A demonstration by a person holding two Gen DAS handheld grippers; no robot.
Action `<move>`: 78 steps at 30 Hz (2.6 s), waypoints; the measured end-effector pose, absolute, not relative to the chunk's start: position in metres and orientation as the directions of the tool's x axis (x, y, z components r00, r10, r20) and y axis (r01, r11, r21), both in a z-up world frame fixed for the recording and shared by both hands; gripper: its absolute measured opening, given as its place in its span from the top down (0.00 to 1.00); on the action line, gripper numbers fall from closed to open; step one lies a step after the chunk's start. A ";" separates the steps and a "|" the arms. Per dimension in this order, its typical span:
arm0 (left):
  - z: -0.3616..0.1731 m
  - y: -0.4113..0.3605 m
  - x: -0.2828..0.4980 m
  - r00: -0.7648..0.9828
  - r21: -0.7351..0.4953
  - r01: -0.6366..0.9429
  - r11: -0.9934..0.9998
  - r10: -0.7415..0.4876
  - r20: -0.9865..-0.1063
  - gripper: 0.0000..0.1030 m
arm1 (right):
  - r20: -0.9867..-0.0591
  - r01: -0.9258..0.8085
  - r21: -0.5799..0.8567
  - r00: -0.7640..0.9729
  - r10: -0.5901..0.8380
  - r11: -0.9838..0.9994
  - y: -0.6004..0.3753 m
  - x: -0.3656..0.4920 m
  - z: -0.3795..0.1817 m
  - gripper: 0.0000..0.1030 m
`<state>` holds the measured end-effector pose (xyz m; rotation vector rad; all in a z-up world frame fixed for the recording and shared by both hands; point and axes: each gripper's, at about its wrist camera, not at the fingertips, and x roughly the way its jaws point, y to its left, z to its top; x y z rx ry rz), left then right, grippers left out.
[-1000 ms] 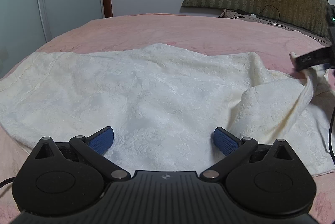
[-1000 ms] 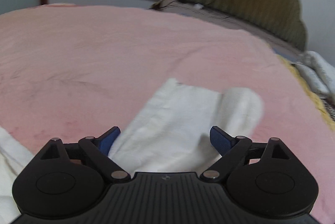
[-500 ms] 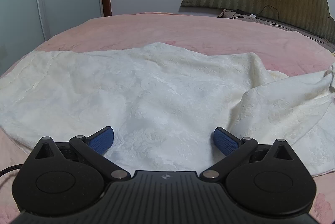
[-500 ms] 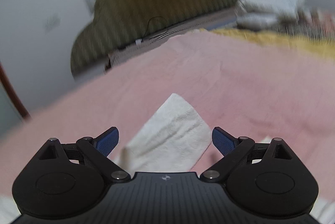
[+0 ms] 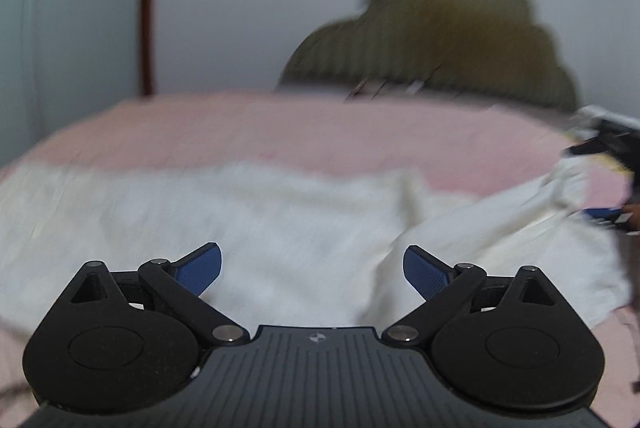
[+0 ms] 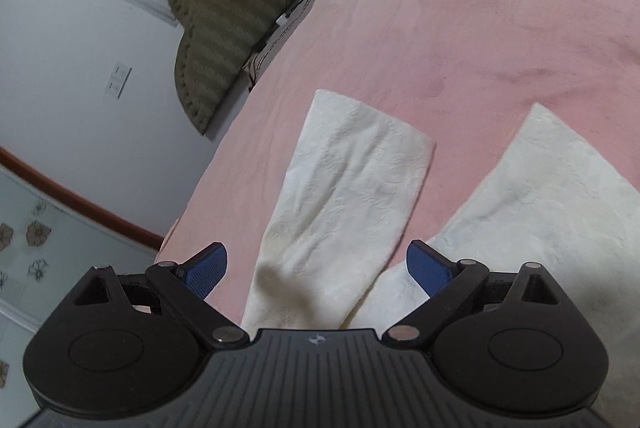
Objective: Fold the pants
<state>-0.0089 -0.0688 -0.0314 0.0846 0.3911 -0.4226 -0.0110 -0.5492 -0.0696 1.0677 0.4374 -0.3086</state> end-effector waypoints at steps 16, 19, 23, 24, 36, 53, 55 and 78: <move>-0.032 -0.182 0.001 0.706 0.212 0.674 0.708 -0.533 -0.465 0.00 | -0.453 0.362 0.789 0.889 0.071 0.496 -0.552 0.049 -0.047 0.04; -0.036 -0.189 0.004 0.721 0.236 0.656 0.716 -0.504 -0.476 0.00 | -0.488 0.377 0.757 0.870 0.078 0.533 -0.551 0.069 -0.045 0.04; -0.035 -0.200 0.011 0.719 0.231 0.649 0.725 -0.486 -0.497 0.00 | -0.503 0.393 0.767 0.859 0.096 0.507 -0.564 0.096 -0.058 0.04; -0.036 -0.202 0.013 0.722 0.240 0.644 0.727 -0.474 -0.504 0.00 | -0.502 0.398 0.773 0.860 0.094 0.495 -0.566 0.097 -0.058 0.04; -0.046 -0.192 0.002 0.719 0.269 0.651 0.710 -0.462 -0.519 0.00 | -0.453 0.419 0.828 0.892 0.002 0.373 -0.594 -0.018 -0.064 0.05; -0.051 -0.202 -0.007 0.727 0.311 0.652 0.691 -0.454 -0.516 0.00 | -0.367 0.284 0.875 0.918 0.153 0.393 -0.562 0.011 -0.071 0.00; -0.050 -0.201 -0.008 0.736 0.325 0.647 0.690 -0.454 -0.502 0.00 | -0.306 0.247 0.894 0.946 0.109 0.373 -0.566 0.005 -0.072 0.00; -0.061 -0.229 -0.015 0.697 0.393 0.715 0.578 -0.546 -0.464 0.08 | -0.339 0.307 0.808 0.940 -0.030 0.502 -0.561 0.018 -0.045 0.90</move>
